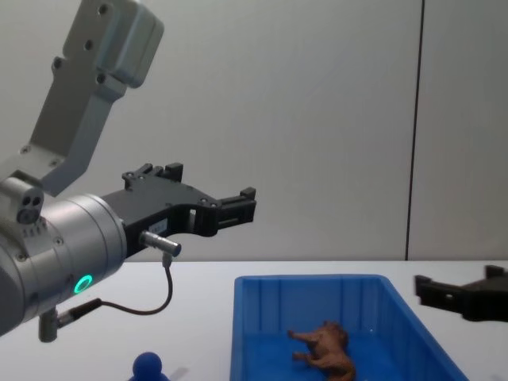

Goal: Pick up the two dolls from the table and place them into the box.

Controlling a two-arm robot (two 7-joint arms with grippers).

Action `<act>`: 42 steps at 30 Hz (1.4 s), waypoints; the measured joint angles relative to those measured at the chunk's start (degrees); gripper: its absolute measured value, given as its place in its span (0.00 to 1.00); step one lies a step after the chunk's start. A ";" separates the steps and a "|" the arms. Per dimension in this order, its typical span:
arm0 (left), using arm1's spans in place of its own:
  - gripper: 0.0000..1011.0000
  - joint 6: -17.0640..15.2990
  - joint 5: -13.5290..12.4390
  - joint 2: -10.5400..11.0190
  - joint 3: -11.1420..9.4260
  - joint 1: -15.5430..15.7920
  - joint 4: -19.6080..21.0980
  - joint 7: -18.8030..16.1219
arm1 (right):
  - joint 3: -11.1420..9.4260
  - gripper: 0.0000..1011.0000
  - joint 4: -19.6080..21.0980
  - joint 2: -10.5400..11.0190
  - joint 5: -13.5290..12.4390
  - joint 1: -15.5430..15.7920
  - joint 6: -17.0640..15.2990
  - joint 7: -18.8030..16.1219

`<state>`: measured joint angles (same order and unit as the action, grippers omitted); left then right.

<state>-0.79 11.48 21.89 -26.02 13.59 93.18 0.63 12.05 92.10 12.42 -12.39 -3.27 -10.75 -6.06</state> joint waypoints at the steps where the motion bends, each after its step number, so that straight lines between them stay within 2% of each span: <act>1: 0.99 0.00 0.00 0.00 0.00 0.00 0.00 0.00 | -0.14 0.99 -0.03 0.08 -0.10 0.08 0.05 0.35; 10: 0.99 -0.60 0.19 0.06 0.08 -0.20 0.08 0.00 | -1.52 0.99 -0.35 0.90 -1.02 0.77 0.50 3.97; 20: 0.99 -5.30 2.39 0.84 0.56 -1.27 1.41 -0.75 | -2.24 0.99 -0.51 1.34 -1.46 1.13 0.70 5.79; 27: 0.99 -9.75 5.57 1.50 1.08 -2.50 2.11 -1.73 | -2.48 0.99 -0.57 1.49 -1.60 1.26 0.78 6.41; 35: 0.99 -12.61 9.16 2.06 1.63 -3.96 1.71 -2.70 | -2.66 0.99 -0.62 1.58 -1.72 1.33 0.84 6.84; 42: 0.99 -14.09 10.88 2.34 1.99 -4.65 0.65 -3.16 | -2.73 0.99 -0.63 1.62 -1.75 1.37 0.87 7.01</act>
<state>-14.88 22.36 24.24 -24.04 8.94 93.82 -2.53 9.32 91.46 14.03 -14.14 -1.90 -9.88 0.95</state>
